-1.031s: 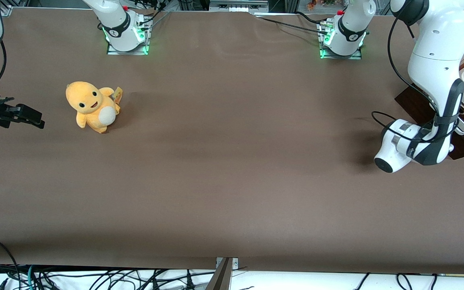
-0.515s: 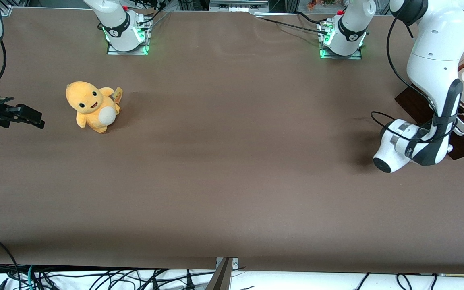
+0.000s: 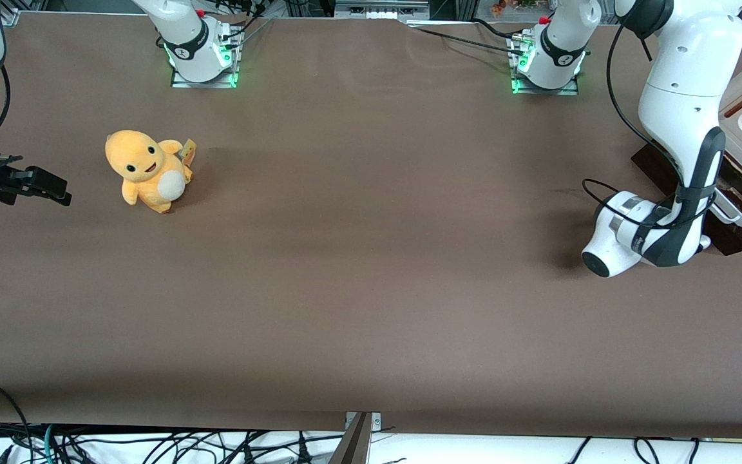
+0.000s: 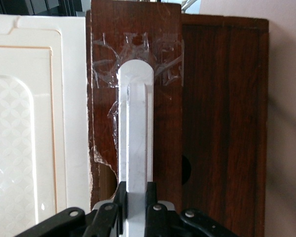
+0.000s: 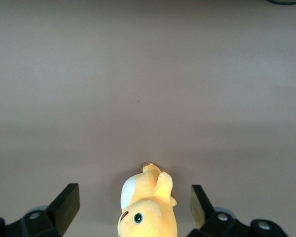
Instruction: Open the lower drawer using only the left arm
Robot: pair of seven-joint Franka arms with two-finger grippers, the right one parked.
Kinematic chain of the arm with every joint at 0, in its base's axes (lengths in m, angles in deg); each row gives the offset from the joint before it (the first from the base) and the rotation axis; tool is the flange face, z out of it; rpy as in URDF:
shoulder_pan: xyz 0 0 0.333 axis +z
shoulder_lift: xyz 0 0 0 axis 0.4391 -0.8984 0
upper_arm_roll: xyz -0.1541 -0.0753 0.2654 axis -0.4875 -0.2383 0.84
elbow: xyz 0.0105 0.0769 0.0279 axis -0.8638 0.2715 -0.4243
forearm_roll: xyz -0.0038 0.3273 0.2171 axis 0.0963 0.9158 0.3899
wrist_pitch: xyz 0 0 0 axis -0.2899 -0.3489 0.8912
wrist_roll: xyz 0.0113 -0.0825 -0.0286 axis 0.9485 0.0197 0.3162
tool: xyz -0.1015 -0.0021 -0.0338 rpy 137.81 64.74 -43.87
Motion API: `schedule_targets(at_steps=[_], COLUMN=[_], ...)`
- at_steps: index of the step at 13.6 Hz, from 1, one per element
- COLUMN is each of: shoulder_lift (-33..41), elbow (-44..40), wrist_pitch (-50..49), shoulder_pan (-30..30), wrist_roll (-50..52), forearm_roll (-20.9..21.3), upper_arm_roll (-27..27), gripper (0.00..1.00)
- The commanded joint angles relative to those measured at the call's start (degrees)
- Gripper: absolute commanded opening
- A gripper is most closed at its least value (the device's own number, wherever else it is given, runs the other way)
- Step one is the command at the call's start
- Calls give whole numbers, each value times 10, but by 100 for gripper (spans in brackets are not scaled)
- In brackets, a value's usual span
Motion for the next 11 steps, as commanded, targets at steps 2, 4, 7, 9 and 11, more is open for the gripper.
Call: schedule_targets(at_steps=[2, 4, 7, 9, 11], shoulder_lift=[6, 4, 3, 1, 0], elbow=[-15, -18, -27, -33, -34], wrist_pitch=[-1, -1, -1, -1, -1], shoulder_pan=[-28, -39, -44, -44, -45], wrist_roll=[-6, -4, -8, -8, -8], forearm_roll=[-8, -11, -9, -10, -10], upper_arm_roll=[1, 1, 1, 1, 1], gripper=[4, 4, 4, 4, 3])
